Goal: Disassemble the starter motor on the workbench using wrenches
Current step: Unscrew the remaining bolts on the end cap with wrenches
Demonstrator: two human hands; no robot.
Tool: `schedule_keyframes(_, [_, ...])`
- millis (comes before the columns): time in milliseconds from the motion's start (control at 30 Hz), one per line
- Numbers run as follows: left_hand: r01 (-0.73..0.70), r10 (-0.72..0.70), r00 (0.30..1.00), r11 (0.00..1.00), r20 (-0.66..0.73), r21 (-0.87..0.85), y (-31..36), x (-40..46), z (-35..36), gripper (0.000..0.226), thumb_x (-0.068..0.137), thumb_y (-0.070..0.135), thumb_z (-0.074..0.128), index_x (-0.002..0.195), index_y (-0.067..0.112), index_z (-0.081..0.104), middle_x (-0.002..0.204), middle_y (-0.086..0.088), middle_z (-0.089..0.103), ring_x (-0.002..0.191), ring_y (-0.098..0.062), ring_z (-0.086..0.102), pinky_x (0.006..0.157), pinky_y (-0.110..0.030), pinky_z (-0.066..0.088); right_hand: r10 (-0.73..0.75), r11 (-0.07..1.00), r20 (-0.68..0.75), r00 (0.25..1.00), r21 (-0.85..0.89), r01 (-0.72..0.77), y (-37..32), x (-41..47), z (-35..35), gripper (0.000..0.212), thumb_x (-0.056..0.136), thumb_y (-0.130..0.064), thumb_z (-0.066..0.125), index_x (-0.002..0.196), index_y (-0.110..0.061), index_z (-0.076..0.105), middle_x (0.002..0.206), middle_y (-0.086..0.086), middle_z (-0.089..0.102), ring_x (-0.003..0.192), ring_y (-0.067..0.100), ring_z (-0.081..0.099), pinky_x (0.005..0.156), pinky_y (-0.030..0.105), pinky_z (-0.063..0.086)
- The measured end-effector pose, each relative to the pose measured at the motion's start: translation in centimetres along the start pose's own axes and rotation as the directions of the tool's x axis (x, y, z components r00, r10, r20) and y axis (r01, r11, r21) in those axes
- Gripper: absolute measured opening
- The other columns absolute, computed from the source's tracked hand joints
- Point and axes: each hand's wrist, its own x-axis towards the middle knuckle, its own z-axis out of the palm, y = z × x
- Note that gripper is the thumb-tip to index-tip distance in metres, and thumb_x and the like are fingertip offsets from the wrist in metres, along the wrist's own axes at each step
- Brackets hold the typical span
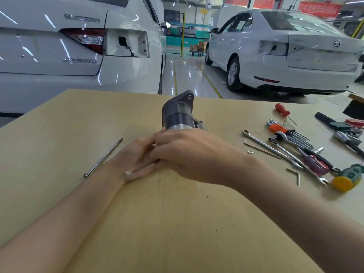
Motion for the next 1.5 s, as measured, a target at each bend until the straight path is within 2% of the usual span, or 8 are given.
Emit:
schedule_keyframes(67, [-0.049,0.049,0.999,0.999,0.002,-0.007,-0.2,0.1,-0.1,0.049,0.089,0.023,0.056,0.129,-0.005,0.051,0.137,-0.027,0.050,0.118,-0.033,0.055,0.105,-0.047,0.043,0.199,0.890,-0.302,0.932,0.453,-0.043,-0.1,-1.9,0.3,0.008,0.089,-0.008,0.060,0.095,-0.013,0.062,0.088,-0.001,0.065,0.079,0.012,0.059,0.071,0.031,0.048])
schedule_keyframes(133, [-0.060,0.060,0.998,0.998,0.003,-0.003,-0.2,0.0,-0.1,0.038,0.084,0.025,0.058,0.111,-0.001,0.062,0.108,-0.021,0.066,0.095,-0.029,0.069,0.082,-0.041,0.058,0.532,0.603,-0.396,0.748,0.797,-0.007,-0.6,-3.6,1.0,0.005,0.090,-0.012,0.059,0.089,-0.015,0.055,0.078,0.003,0.064,0.066,0.014,0.059,0.064,0.033,0.050])
schedule_keyframes(200, [-0.050,0.050,0.999,0.999,-0.001,0.004,0.0,0.1,0.0,0.043,0.081,0.027,0.060,0.115,0.001,0.060,0.099,-0.018,0.070,0.089,-0.029,0.071,0.077,-0.042,0.060,0.791,0.261,-0.263,0.553,0.962,0.085,-0.8,-4.9,2.0,0.010,0.093,-0.015,0.055,0.085,-0.013,0.050,0.072,0.009,0.065,0.060,0.021,0.063,0.061,0.034,0.053])
schedule_keyframes(300, [-0.060,0.060,0.998,0.998,0.000,0.017,0.1,0.2,0.0,0.049,0.080,0.028,0.061,0.121,0.002,0.057,0.105,-0.018,0.068,0.099,-0.032,0.068,0.085,-0.046,0.057,0.900,-0.216,0.101,0.424,0.948,0.233,-0.1,-6.1,2.7,0.010,0.096,-0.011,0.049,0.091,-0.003,0.050,0.072,0.015,0.068,0.064,0.027,0.069,0.064,0.033,0.057])
schedule_keyframes(567, [-0.074,0.073,0.996,0.997,0.042,0.015,-0.3,0.4,-0.4,0.046,0.081,0.028,0.062,0.118,0.002,0.059,0.108,-0.019,0.069,0.103,-0.033,0.067,0.089,-0.048,0.055,0.874,-0.404,0.242,0.422,0.843,0.354,0.2,-5.7,3.1,0.010,0.095,-0.007,0.052,0.103,-0.001,0.049,0.079,0.022,0.069,0.079,0.034,0.072,0.067,0.031,0.058])
schedule_keyframes(1033, [-0.071,0.070,0.997,0.997,0.020,0.025,-0.3,0.4,-0.4,0.049,0.079,0.029,0.067,0.118,0.001,0.060,0.110,-0.020,0.068,0.103,-0.033,0.067,0.090,-0.048,0.054,0.918,-0.292,0.146,0.368,0.877,0.381,-0.8,-5.7,3.2,0.005,0.092,-0.004,0.056,0.088,-0.003,0.053,0.076,0.015,0.071,0.080,0.032,0.072,0.069,0.029,0.057])
schedule_keyframes(1300, [-0.064,0.063,0.997,0.998,0.045,0.027,-0.1,0.1,0.0,0.098,0.031,0.028,0.099,0.117,0.000,0.061,0.109,-0.021,0.069,0.101,-0.032,0.068,0.087,-0.049,0.055,0.772,0.376,-0.316,0.552,0.926,0.004,0.6,-5.3,1.6,0.014,0.093,-0.001,0.055,0.085,-0.012,0.054,0.080,0.014,0.070,0.071,0.022,0.072,0.068,0.032,0.058])
schedule_keyframes(1500, [-0.103,0.101,0.994,0.994,0.033,0.037,-0.3,0.3,-0.3,0.033,0.076,0.029,0.067,0.098,0.005,0.073,0.103,-0.018,0.070,0.097,-0.031,0.069,0.088,-0.047,0.055,0.240,0.869,-0.148,0.959,0.474,-0.144,2.3,-1.0,-2.3,0.023,0.095,-0.015,0.052,0.097,-0.037,0.055,0.078,-0.016,0.057,0.072,-0.001,0.056,0.066,0.015,0.041])
